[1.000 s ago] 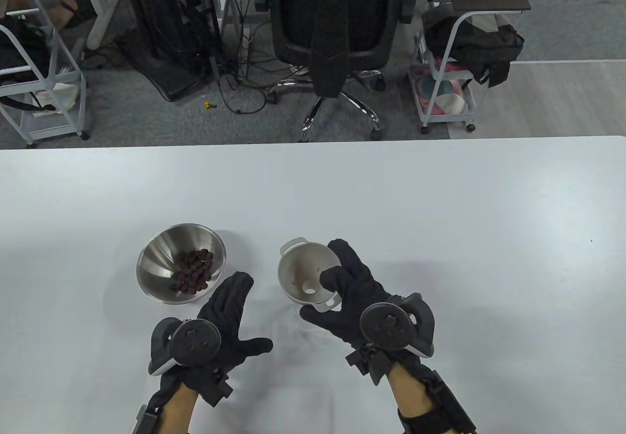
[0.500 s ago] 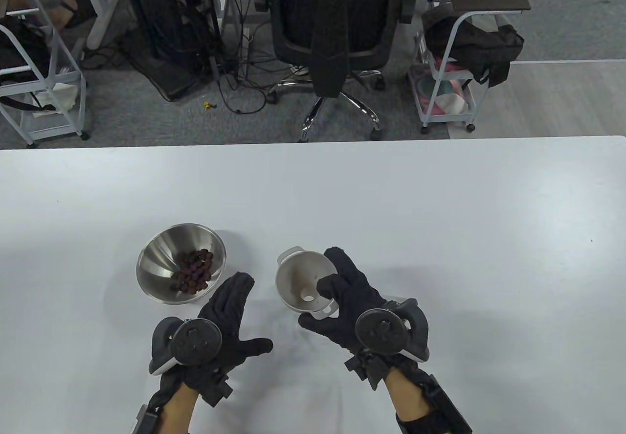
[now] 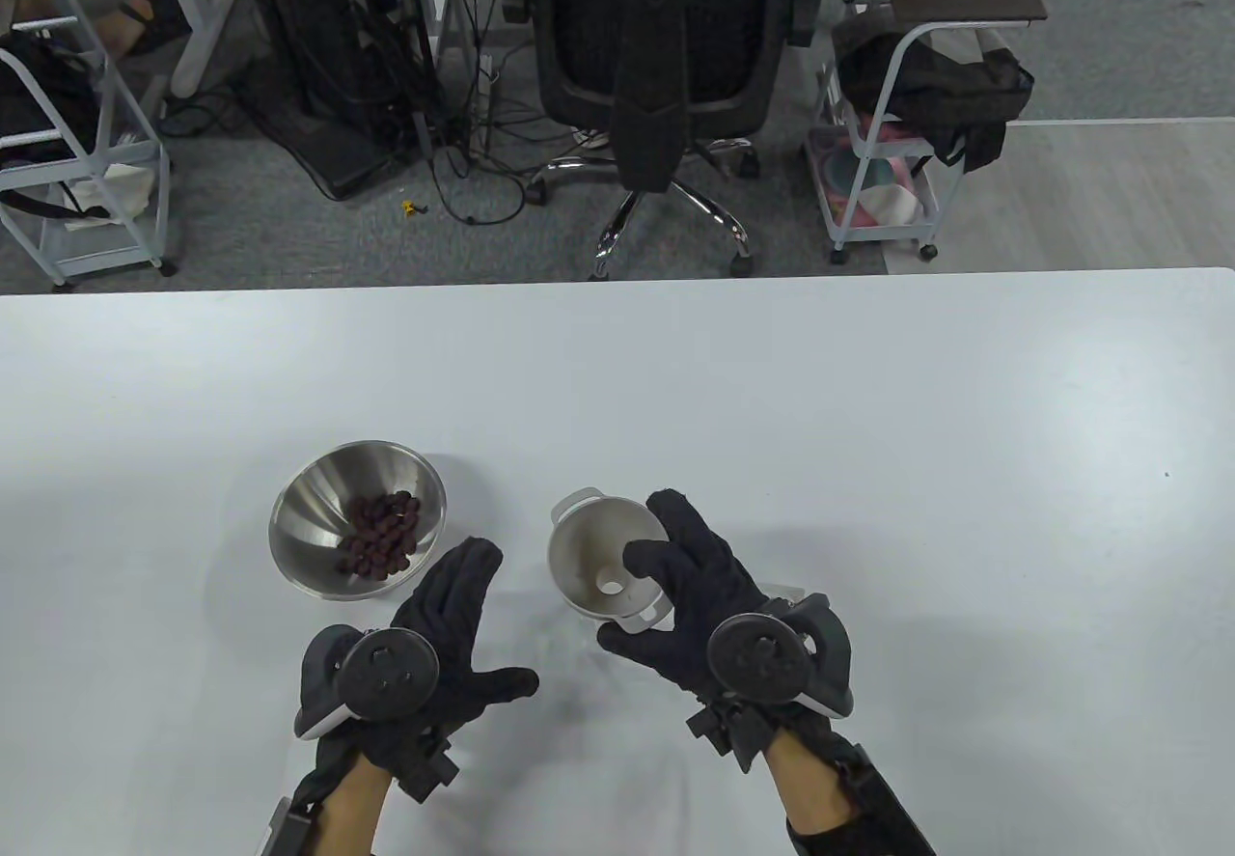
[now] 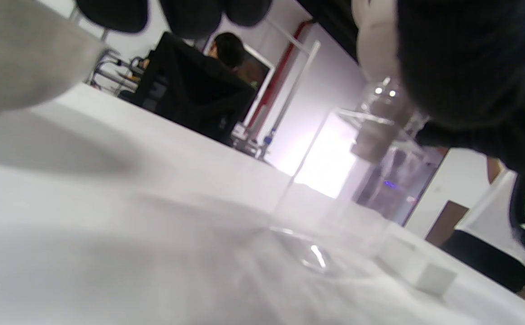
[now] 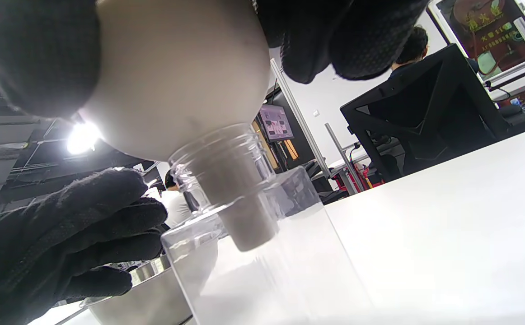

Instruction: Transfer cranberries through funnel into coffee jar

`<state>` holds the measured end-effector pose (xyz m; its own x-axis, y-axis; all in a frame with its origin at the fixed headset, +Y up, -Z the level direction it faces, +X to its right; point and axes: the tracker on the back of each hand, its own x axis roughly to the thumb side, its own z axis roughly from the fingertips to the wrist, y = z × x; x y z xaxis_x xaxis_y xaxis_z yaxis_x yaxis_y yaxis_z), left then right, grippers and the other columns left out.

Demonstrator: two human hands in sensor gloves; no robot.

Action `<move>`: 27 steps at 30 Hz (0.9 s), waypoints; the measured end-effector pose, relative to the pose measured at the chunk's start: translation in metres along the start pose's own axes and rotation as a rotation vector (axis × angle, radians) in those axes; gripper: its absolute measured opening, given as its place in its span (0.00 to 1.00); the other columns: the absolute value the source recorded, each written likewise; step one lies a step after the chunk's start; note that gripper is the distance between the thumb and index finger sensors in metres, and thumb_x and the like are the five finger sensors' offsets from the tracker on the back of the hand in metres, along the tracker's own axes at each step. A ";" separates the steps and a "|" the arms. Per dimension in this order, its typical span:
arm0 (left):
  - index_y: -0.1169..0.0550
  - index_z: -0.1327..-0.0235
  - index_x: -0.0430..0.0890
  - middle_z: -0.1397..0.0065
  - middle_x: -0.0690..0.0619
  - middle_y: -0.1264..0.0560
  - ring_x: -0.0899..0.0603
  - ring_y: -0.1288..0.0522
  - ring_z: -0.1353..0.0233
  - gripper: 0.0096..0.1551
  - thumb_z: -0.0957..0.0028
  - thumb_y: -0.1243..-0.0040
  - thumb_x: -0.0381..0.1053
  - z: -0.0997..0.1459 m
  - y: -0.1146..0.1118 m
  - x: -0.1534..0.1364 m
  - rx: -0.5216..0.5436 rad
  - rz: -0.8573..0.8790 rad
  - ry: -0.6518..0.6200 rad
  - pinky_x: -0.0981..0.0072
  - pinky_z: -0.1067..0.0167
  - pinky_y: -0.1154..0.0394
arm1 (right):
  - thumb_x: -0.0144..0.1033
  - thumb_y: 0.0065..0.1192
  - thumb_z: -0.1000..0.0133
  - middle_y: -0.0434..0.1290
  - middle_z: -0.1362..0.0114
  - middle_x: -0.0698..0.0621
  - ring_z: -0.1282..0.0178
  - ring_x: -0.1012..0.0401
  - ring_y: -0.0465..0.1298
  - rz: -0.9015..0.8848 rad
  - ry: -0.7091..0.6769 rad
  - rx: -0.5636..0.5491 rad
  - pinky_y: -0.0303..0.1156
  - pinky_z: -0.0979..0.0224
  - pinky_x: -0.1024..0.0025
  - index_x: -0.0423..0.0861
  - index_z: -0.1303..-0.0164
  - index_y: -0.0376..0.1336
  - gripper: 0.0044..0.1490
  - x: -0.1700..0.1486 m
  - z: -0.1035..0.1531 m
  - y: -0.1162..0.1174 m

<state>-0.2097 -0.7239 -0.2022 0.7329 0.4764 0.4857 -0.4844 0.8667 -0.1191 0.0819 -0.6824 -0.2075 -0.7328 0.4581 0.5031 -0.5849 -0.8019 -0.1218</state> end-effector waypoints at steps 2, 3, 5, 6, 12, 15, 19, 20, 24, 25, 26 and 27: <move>0.56 0.18 0.39 0.16 0.32 0.52 0.24 0.42 0.19 0.74 0.61 0.30 0.71 0.000 0.000 0.000 0.000 0.001 0.001 0.27 0.30 0.39 | 0.72 0.70 0.49 0.48 0.08 0.40 0.13 0.42 0.66 0.007 0.000 -0.004 0.69 0.21 0.43 0.61 0.15 0.45 0.59 -0.001 0.002 0.000; 0.56 0.18 0.40 0.16 0.32 0.51 0.24 0.42 0.19 0.74 0.61 0.30 0.71 0.000 0.000 0.000 0.001 0.002 0.001 0.27 0.30 0.39 | 0.72 0.70 0.49 0.47 0.08 0.40 0.13 0.42 0.66 0.015 0.001 -0.005 0.69 0.21 0.43 0.61 0.13 0.41 0.63 -0.002 0.003 -0.001; 0.56 0.18 0.40 0.16 0.32 0.51 0.24 0.42 0.19 0.74 0.61 0.30 0.71 0.000 0.000 0.000 0.003 0.000 0.003 0.27 0.30 0.39 | 0.73 0.69 0.49 0.46 0.07 0.40 0.13 0.42 0.65 0.033 0.001 -0.014 0.68 0.20 0.42 0.60 0.13 0.35 0.68 -0.003 0.005 -0.002; 0.56 0.18 0.40 0.16 0.33 0.51 0.24 0.42 0.19 0.74 0.61 0.30 0.71 0.000 0.000 0.000 0.005 0.000 0.003 0.27 0.30 0.39 | 0.73 0.69 0.49 0.45 0.07 0.40 0.13 0.42 0.65 0.043 0.002 -0.022 0.68 0.20 0.42 0.60 0.13 0.33 0.69 -0.004 0.007 -0.003; 0.56 0.18 0.40 0.16 0.33 0.51 0.24 0.42 0.19 0.74 0.61 0.30 0.71 0.002 0.006 -0.006 0.032 -0.001 0.023 0.27 0.30 0.39 | 0.74 0.67 0.49 0.44 0.07 0.41 0.12 0.42 0.63 0.102 0.020 -0.029 0.67 0.20 0.41 0.59 0.13 0.30 0.70 -0.018 0.015 -0.009; 0.55 0.18 0.40 0.16 0.33 0.51 0.24 0.41 0.19 0.73 0.61 0.30 0.71 0.004 0.009 -0.011 0.045 0.008 0.040 0.27 0.31 0.38 | 0.74 0.67 0.49 0.44 0.07 0.41 0.12 0.42 0.63 0.124 0.045 -0.011 0.67 0.19 0.41 0.57 0.12 0.32 0.70 -0.032 0.020 -0.010; 0.54 0.17 0.40 0.16 0.33 0.49 0.24 0.40 0.20 0.71 0.59 0.30 0.70 0.006 0.014 -0.016 0.071 -0.009 0.064 0.27 0.31 0.37 | 0.74 0.67 0.49 0.45 0.07 0.41 0.12 0.42 0.63 0.165 0.068 0.007 0.66 0.19 0.41 0.57 0.12 0.33 0.69 -0.049 0.028 -0.010; 0.54 0.18 0.40 0.16 0.33 0.49 0.24 0.40 0.20 0.70 0.59 0.30 0.70 0.008 0.016 -0.017 0.090 -0.018 0.073 0.27 0.32 0.37 | 0.73 0.67 0.48 0.45 0.07 0.42 0.12 0.42 0.63 0.176 0.076 0.004 0.66 0.19 0.41 0.56 0.12 0.33 0.69 -0.053 0.031 -0.010; 0.52 0.17 0.40 0.16 0.33 0.47 0.25 0.38 0.20 0.65 0.55 0.34 0.69 0.013 0.026 -0.024 0.159 -0.055 0.128 0.28 0.32 0.36 | 0.73 0.67 0.48 0.45 0.07 0.42 0.11 0.42 0.62 0.213 0.085 0.007 0.64 0.19 0.40 0.56 0.11 0.34 0.68 -0.064 0.041 -0.010; 0.51 0.17 0.41 0.17 0.34 0.46 0.25 0.37 0.21 0.61 0.52 0.37 0.68 0.015 0.028 -0.027 0.179 -0.050 0.142 0.28 0.33 0.35 | 0.73 0.67 0.48 0.45 0.07 0.42 0.11 0.42 0.62 0.223 0.085 0.007 0.64 0.19 0.40 0.55 0.11 0.34 0.68 -0.065 0.042 -0.010; 0.50 0.17 0.41 0.17 0.34 0.45 0.25 0.37 0.21 0.59 0.50 0.38 0.67 0.017 0.031 -0.030 0.210 -0.034 0.160 0.28 0.33 0.35 | 0.73 0.66 0.48 0.45 0.07 0.42 0.11 0.42 0.63 0.233 0.090 0.001 0.64 0.18 0.41 0.55 0.11 0.34 0.68 -0.067 0.045 -0.012; 0.49 0.17 0.42 0.17 0.34 0.44 0.25 0.36 0.21 0.56 0.48 0.40 0.66 0.019 0.034 -0.034 0.240 -0.020 0.177 0.28 0.33 0.34 | 0.73 0.66 0.48 0.46 0.07 0.42 0.11 0.42 0.62 0.220 0.098 -0.004 0.64 0.18 0.41 0.55 0.11 0.35 0.68 -0.069 0.046 -0.013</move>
<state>-0.2601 -0.7135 -0.2058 0.8054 0.4959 0.3246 -0.5522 0.8268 0.1072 0.1560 -0.7216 -0.2009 -0.8730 0.3071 0.3789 -0.4082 -0.8853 -0.2227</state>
